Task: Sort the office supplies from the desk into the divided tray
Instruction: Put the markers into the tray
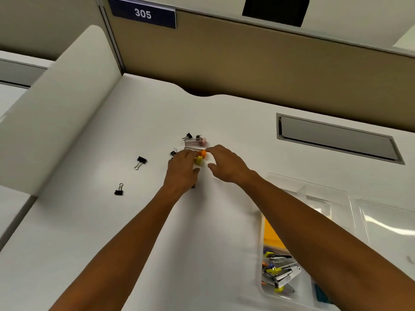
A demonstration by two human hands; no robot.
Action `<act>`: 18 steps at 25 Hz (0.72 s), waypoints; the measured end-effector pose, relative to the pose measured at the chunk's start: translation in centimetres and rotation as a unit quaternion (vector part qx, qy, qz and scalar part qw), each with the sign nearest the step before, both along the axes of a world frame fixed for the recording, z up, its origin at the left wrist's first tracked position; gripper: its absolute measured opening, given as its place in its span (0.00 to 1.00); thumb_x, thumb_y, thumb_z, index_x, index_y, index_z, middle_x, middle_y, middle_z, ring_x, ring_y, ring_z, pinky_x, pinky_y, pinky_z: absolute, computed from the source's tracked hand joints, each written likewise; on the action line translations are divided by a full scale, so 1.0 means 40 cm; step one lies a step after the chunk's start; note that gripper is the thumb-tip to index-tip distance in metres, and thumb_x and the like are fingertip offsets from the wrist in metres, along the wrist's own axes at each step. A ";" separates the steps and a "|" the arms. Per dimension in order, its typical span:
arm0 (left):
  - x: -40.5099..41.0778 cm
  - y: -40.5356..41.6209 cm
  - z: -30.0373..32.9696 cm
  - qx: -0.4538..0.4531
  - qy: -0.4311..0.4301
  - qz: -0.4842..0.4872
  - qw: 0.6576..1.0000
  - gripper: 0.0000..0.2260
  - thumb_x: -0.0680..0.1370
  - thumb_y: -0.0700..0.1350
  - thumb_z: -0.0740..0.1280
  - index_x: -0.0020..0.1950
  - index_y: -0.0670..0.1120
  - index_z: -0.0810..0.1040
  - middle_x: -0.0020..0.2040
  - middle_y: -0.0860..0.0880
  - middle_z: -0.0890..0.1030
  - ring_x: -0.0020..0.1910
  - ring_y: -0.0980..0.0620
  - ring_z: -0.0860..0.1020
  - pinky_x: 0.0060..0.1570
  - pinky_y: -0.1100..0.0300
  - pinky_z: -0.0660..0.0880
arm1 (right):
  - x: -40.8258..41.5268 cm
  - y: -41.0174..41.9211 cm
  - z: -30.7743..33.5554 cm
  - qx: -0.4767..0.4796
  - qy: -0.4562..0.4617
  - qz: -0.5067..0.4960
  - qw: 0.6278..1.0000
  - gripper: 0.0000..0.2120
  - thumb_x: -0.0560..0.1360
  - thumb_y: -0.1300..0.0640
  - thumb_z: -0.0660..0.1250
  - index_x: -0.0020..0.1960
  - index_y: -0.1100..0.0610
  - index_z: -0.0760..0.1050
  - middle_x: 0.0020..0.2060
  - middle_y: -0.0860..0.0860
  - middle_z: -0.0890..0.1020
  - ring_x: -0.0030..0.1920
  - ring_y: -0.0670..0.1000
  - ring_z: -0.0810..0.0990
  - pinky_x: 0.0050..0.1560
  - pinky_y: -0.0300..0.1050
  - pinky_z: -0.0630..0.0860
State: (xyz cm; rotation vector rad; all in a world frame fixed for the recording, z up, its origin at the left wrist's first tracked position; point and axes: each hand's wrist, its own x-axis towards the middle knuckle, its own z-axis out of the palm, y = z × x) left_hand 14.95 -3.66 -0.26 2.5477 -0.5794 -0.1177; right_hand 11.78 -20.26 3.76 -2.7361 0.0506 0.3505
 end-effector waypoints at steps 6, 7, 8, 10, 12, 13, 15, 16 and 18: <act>0.040 -0.005 -0.043 0.050 -0.031 0.001 0.998 0.15 0.74 0.42 0.68 0.61 0.49 0.76 0.60 0.47 0.77 0.58 0.43 0.73 0.52 0.50 0.70 | 0.084 0.023 -0.056 -0.054 0.033 0.053 0.997 0.26 0.75 0.59 0.64 0.73 0.50 0.67 0.73 0.51 0.67 0.65 0.58 0.72 0.58 0.56 0.76; 0.042 -0.004 -0.048 0.062 -0.034 0.002 0.997 0.14 0.74 0.41 0.67 0.60 0.48 0.76 0.59 0.46 0.77 0.57 0.43 0.73 0.51 0.50 0.69 | 0.089 0.025 -0.066 -0.072 0.028 0.058 0.995 0.24 0.75 0.58 0.65 0.70 0.50 0.69 0.71 0.51 0.69 0.63 0.58 0.73 0.56 0.55 0.76; 0.044 -0.003 -0.053 0.071 -0.038 0.002 0.997 0.14 0.74 0.41 0.67 0.59 0.48 0.77 0.59 0.46 0.77 0.56 0.43 0.73 0.51 0.51 0.69 | 0.092 0.027 -0.074 -0.083 0.017 0.059 0.995 0.21 0.74 0.58 0.65 0.67 0.50 0.71 0.68 0.51 0.73 0.60 0.58 0.75 0.53 0.54 0.77; 0.051 0.002 -0.063 0.085 -0.044 0.000 0.995 0.13 0.74 0.41 0.68 0.58 0.48 0.77 0.58 0.46 0.77 0.55 0.43 0.72 0.50 0.52 0.68 | 0.100 0.030 -0.084 -0.089 -0.011 0.042 0.995 0.14 0.75 0.57 0.66 0.60 0.48 0.75 0.58 0.50 0.79 0.54 0.56 0.78 0.45 0.51 0.78; 0.056 0.006 -0.068 0.103 -0.036 -0.011 0.994 0.11 0.74 0.43 0.68 0.56 0.49 0.78 0.57 0.48 0.78 0.55 0.44 0.72 0.50 0.53 0.66 | 0.102 0.030 -0.089 -0.100 -0.021 0.022 0.995 0.09 0.77 0.54 0.65 0.56 0.46 0.77 0.50 0.49 0.82 0.51 0.55 0.79 0.40 0.47 0.75; 0.057 0.007 -0.069 0.110 -0.031 -0.020 0.993 0.11 0.74 0.43 0.68 0.56 0.50 0.78 0.56 0.48 0.78 0.55 0.45 0.73 0.50 0.53 0.66 | 0.100 0.029 -0.089 -0.101 -0.021 0.013 0.995 0.09 0.77 0.54 0.65 0.56 0.46 0.77 0.49 0.49 0.82 0.50 0.54 0.80 0.40 0.46 0.74; 0.052 0.005 -0.065 0.110 -0.033 -0.032 0.993 0.10 0.75 0.44 0.69 0.56 0.49 0.78 0.55 0.49 0.78 0.55 0.45 0.73 0.51 0.53 0.65 | 0.092 0.028 -0.086 -0.081 -0.018 -0.015 0.996 0.10 0.77 0.54 0.64 0.57 0.47 0.78 0.50 0.49 0.82 0.49 0.54 0.80 0.42 0.46 0.75; 0.050 0.004 -0.061 0.104 -0.038 -0.033 0.993 0.10 0.75 0.44 0.69 0.56 0.50 0.78 0.55 0.49 0.78 0.55 0.45 0.73 0.51 0.53 0.65 | 0.087 0.027 -0.080 -0.062 -0.016 -0.032 0.997 0.11 0.77 0.55 0.65 0.58 0.48 0.78 0.51 0.49 0.82 0.50 0.54 0.80 0.44 0.47 0.75; 0.039 0.000 -0.042 0.087 -0.052 -0.028 0.994 0.11 0.75 0.45 0.70 0.57 0.50 0.78 0.55 0.49 0.79 0.55 0.46 0.73 0.53 0.53 0.64 | 0.068 0.022 -0.064 -0.025 -0.018 -0.061 0.998 0.13 0.77 0.56 0.66 0.61 0.49 0.77 0.54 0.49 0.81 0.51 0.54 0.79 0.47 0.48 0.75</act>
